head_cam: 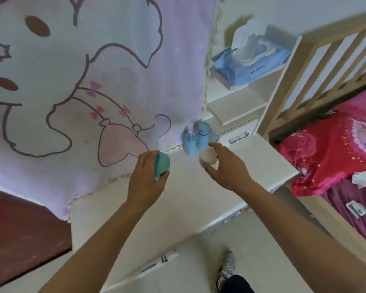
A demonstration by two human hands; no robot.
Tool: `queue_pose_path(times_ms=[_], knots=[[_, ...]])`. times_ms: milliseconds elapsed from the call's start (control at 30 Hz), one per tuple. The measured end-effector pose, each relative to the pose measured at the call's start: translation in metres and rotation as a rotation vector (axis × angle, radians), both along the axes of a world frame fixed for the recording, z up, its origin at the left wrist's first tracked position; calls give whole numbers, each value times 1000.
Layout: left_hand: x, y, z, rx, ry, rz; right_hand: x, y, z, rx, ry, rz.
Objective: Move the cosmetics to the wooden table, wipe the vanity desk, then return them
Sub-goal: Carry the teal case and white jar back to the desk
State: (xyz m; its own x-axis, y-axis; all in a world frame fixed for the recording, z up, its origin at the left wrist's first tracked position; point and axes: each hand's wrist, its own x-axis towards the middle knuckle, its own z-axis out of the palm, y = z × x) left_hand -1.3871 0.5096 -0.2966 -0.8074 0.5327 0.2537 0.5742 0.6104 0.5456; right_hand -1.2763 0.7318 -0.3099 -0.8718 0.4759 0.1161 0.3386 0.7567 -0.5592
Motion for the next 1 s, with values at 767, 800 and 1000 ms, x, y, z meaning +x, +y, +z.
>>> queue_pose_path(times_ms=[767,800,1000], knots=[[-46,82,-177,-299,-370,50,-110,53,-163,-108,-375,356],[-48,82,-179,-300,-373,48,-110,51,-168,-118,-374,360],[-42,70,-178,-482,-176,-13,-92,52,-179,43,-310,430]])
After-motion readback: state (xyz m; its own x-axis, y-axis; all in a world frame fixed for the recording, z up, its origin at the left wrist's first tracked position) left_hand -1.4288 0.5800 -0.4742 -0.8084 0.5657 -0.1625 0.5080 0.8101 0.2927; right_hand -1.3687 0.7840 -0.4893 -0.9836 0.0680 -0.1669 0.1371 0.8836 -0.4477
